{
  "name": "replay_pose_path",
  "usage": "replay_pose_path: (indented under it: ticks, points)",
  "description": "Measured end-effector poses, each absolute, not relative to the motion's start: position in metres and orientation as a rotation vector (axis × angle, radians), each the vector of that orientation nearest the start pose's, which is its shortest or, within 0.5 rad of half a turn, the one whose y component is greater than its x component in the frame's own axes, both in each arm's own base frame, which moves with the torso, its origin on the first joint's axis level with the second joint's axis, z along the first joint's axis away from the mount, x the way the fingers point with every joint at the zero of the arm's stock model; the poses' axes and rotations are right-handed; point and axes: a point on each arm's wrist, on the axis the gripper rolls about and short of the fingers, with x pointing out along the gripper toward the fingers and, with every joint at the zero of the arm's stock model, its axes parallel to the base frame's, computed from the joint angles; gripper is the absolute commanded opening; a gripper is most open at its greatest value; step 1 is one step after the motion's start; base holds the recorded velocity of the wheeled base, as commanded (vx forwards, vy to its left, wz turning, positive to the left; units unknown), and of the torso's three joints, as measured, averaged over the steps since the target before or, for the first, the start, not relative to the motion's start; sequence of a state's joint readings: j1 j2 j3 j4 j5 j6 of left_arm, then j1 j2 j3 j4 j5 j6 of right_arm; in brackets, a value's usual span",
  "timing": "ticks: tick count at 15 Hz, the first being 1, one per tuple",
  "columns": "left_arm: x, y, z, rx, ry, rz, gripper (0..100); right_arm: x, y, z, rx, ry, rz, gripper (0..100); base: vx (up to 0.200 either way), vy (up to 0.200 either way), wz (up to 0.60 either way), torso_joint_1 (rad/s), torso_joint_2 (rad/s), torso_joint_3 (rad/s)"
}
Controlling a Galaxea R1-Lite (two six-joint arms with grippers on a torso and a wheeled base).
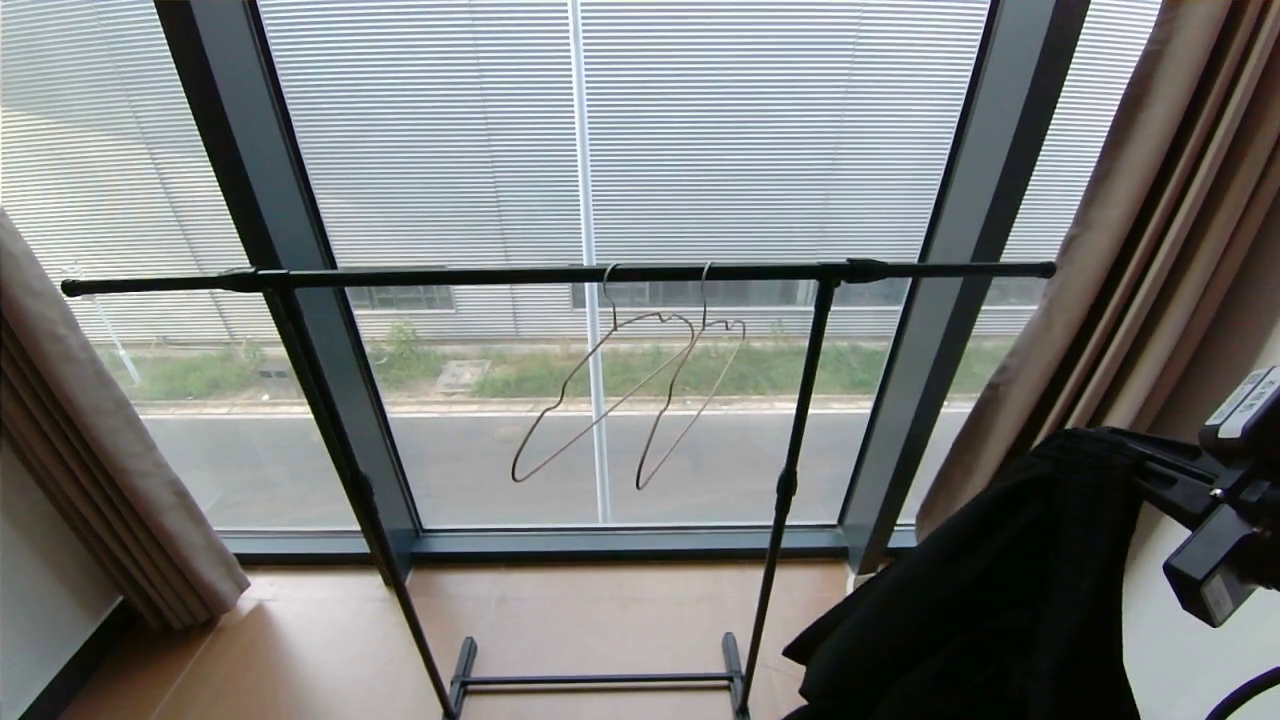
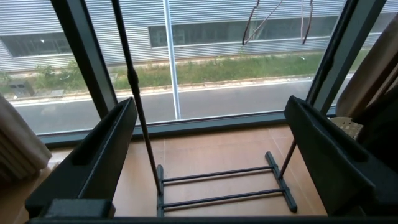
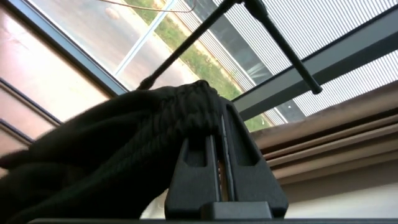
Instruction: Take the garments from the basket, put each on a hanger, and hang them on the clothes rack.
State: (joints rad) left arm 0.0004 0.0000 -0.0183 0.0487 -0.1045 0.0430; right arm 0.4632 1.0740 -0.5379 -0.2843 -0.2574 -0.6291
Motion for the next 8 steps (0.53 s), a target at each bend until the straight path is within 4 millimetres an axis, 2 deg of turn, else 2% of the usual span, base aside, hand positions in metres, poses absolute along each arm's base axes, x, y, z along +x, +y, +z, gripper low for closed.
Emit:
replay_pose_path:
  ticks: [1, 8]
  points:
    - [-0.0244, -0.0024, 0.0755, 0.041, 0.028, -0.105, 100, 0.1316, 0.0593, 0.2144, -0.712, 0.163, 0.272, 0, -0.2, 0.2, 0.0, 0.002, 0.0, 0.002]
    - [-0.0244, -0.0024, 0.0755, 0.044, 0.028, -0.106, 100, 0.1326, 0.0597, 0.213, -0.713, 0.17, 0.276, 0, 0.0, 0.0, 0.0, 0.0, 0.0, 0.0]
